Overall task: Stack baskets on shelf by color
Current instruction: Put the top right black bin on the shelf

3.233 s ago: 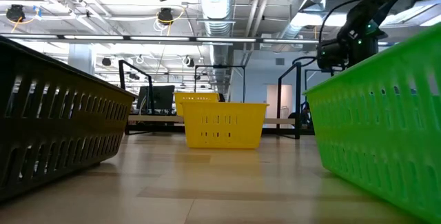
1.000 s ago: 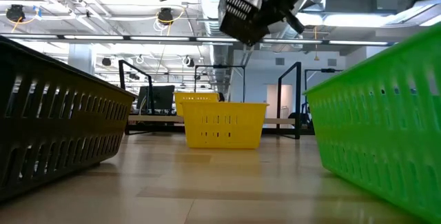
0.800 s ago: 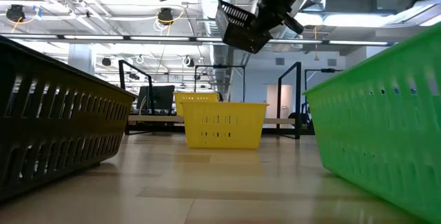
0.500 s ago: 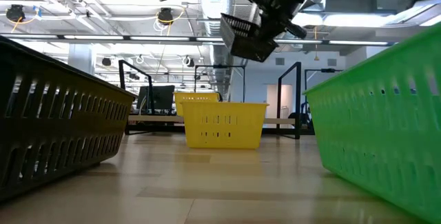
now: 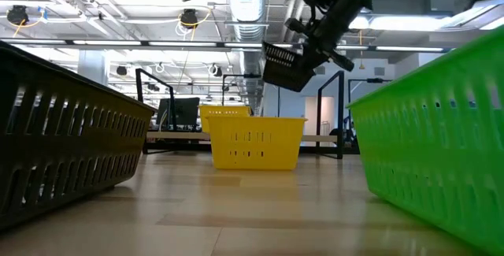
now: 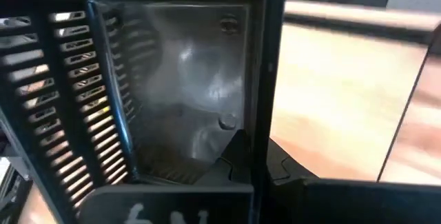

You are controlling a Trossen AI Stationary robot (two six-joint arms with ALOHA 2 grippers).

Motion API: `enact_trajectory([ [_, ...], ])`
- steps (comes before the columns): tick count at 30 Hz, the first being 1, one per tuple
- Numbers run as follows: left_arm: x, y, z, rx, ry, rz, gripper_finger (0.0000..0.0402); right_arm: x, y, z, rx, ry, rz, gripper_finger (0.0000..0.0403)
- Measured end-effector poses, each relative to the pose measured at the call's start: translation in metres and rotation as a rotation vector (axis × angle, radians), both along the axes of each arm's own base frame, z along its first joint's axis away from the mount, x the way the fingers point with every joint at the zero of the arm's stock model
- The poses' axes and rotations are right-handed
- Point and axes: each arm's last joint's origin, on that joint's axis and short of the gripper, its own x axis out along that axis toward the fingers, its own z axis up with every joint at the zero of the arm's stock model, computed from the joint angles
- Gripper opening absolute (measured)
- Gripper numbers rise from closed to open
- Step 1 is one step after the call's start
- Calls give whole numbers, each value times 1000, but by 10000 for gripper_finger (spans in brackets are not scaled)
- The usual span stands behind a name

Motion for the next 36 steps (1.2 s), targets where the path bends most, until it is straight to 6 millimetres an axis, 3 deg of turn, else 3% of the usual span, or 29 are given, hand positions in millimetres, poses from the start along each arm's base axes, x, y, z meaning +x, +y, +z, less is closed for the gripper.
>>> enact_trajectory([
  [5,2,0,-1,21,15,-10,148,11,3,-19,68,38,-23,2],
  [9,2,-1,-1,22,17,-10,148,33,4,-34,79,81,-10,2],
  [13,2,-1,-1,19,15,-7,148,47,-5,-33,97,152,31,2],
  [17,2,-1,-1,10,11,-3,148,53,-9,-6,80,216,79,2],
  [21,2,-1,-1,8,9,0,148,53,-4,45,-15,159,107,2],
  [26,2,-1,-1,1,0,9,148,61,10,80,-107,67,142,2],
  [28,2,-1,-1,0,-2,11,148,68,15,83,-129,38,166,2],
  [36,2,-1,-1,-1,-1,11,148,113,18,51,-89,-64,312,2],
])
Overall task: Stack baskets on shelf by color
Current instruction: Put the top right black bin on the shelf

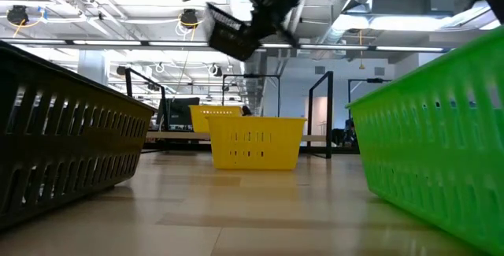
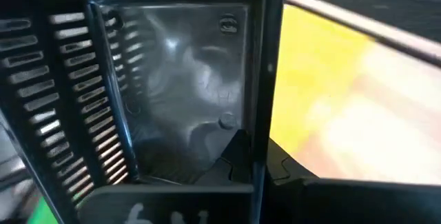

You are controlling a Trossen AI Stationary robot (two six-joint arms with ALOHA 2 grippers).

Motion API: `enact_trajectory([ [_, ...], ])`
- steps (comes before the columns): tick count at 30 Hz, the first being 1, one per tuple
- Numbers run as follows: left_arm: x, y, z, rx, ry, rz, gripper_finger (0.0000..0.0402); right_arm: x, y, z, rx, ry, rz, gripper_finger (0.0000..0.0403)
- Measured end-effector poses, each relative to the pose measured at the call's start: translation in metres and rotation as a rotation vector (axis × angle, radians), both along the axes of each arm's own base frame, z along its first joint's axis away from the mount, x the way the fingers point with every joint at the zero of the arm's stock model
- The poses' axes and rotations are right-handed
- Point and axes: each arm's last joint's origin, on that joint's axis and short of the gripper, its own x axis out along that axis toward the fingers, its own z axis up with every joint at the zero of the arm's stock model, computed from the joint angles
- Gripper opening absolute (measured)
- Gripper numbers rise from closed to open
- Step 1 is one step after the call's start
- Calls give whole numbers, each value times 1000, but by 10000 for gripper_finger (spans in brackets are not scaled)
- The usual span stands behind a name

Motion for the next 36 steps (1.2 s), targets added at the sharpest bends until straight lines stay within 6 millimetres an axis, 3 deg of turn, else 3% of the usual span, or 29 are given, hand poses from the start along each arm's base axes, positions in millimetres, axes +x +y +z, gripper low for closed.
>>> enact_trajectory([
  [5,0,0,0,-9,5,-4,148,15,-5,-32,84,52,30,2],
  [11,0,0,0,-13,12,-11,148,-5,-9,-50,132,316,-83,2],
  [19,0,0,-1,-13,13,-11,148,-20,-18,-49,134,396,-182,2],
  [24,0,0,-1,-13,13,-11,148,-18,-29,-59,150,402,-208,2],
  [36,0,0,-1,-14,15,-13,148,-10,-30,-55,152,299,-137,2],
])
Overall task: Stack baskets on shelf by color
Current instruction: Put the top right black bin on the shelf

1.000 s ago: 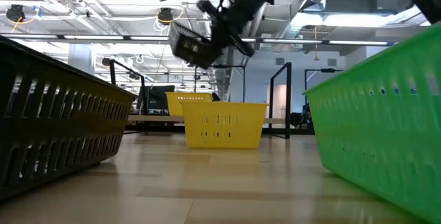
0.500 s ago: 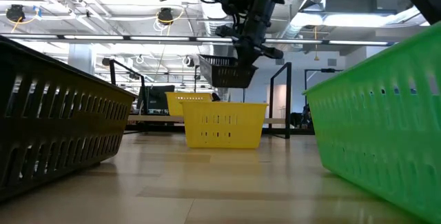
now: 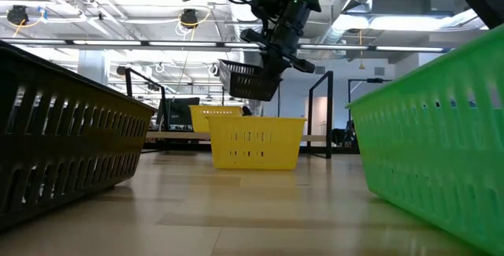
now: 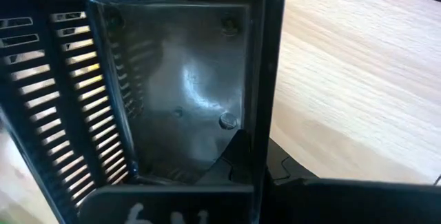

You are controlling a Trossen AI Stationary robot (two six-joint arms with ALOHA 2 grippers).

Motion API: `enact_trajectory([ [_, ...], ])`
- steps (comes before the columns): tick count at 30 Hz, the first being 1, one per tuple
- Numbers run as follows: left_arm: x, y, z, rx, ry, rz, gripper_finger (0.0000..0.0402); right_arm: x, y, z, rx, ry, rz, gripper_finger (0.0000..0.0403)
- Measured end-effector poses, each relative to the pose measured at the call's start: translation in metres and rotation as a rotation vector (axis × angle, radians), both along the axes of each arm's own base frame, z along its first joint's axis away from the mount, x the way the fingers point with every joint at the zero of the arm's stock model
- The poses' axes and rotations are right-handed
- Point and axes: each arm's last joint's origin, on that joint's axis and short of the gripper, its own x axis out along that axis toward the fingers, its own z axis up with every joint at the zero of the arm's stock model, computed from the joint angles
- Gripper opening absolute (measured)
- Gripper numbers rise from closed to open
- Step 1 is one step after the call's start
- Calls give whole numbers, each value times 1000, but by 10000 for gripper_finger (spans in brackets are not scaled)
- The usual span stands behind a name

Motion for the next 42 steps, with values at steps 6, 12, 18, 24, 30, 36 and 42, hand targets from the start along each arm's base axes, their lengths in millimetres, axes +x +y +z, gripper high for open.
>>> enact_trajectory([
  [6,0,0,0,0,0,0,148,1,0,-11,46,-26,37,2],
  [12,0,0,0,-1,0,0,148,0,2,-41,119,-33,57,2],
  [18,0,0,0,-1,0,0,148,-11,-7,-54,155,16,22,2],
  [24,0,0,0,-1,0,0,148,-13,-12,-53,144,2,12,2],
  [30,0,0,0,-2,-1,1,148,-18,-14,-49,144,9,21,2],
  [36,0,0,0,-10,-10,12,148,-27,-14,-26,91,-32,22,2],
  [42,0,0,0,-14,-15,17,148,-36,-17,-18,46,-1,-21,2],
])
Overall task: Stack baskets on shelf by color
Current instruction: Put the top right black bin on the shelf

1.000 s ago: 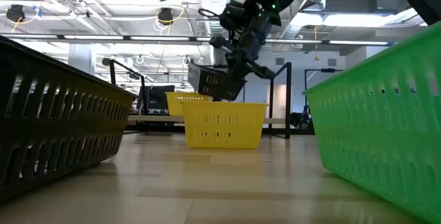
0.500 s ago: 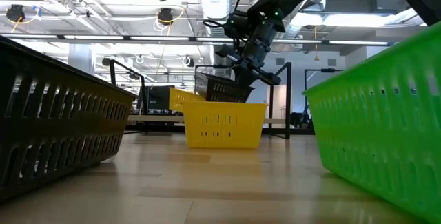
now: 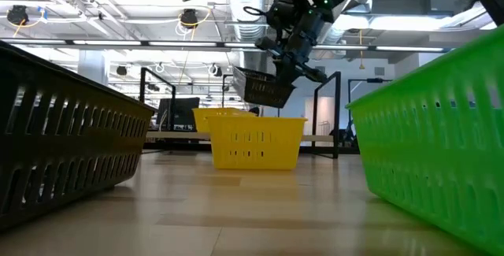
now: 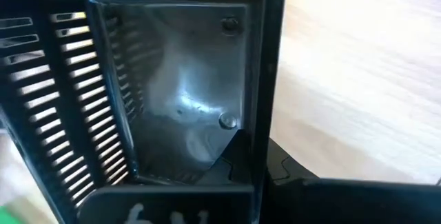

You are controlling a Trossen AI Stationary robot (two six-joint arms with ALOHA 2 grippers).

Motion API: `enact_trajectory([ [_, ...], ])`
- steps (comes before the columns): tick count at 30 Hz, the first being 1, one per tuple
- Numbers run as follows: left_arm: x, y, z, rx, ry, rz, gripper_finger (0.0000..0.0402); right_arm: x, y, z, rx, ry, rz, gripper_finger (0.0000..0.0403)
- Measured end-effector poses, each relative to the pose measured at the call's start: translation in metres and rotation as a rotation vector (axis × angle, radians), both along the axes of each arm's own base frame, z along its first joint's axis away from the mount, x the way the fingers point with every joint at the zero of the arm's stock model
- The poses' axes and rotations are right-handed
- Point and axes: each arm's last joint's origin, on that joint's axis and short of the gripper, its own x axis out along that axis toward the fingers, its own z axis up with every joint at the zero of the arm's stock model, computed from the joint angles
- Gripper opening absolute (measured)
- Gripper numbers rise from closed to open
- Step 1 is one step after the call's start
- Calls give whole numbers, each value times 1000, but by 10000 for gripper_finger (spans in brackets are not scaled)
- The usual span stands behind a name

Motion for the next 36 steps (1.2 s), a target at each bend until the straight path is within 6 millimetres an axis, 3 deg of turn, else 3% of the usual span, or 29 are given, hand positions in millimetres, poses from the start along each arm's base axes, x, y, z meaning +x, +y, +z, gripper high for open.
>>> enact_trajectory([
  [18,0,0,0,0,0,0,148,9,5,-18,22,21,-15,2],
  [25,0,0,0,-5,2,-2,148,1,3,-22,50,82,-21,2],
  [32,0,0,0,-5,1,-2,148,-15,-3,-50,110,160,-60,2],
  [36,0,0,0,-5,2,-2,148,-20,-13,-58,135,102,-90,2],
])
